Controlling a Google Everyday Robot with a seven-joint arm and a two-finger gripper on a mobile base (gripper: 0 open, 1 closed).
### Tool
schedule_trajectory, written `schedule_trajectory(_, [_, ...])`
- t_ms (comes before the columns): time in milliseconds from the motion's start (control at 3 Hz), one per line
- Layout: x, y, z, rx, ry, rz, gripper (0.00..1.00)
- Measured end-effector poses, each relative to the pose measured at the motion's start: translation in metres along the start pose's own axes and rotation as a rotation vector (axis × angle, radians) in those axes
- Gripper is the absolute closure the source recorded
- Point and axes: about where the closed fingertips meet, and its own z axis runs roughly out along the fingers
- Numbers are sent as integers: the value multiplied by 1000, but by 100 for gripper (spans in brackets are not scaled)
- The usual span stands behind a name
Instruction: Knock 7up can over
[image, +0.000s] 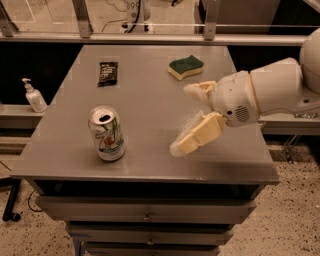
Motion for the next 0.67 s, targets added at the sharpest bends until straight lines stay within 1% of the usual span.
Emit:
schedule_trajectory(333, [-38,30,34,-42,-198,-17,0])
schedule_trajectory(667, [-66,45,42,-77,-259,-36,0])
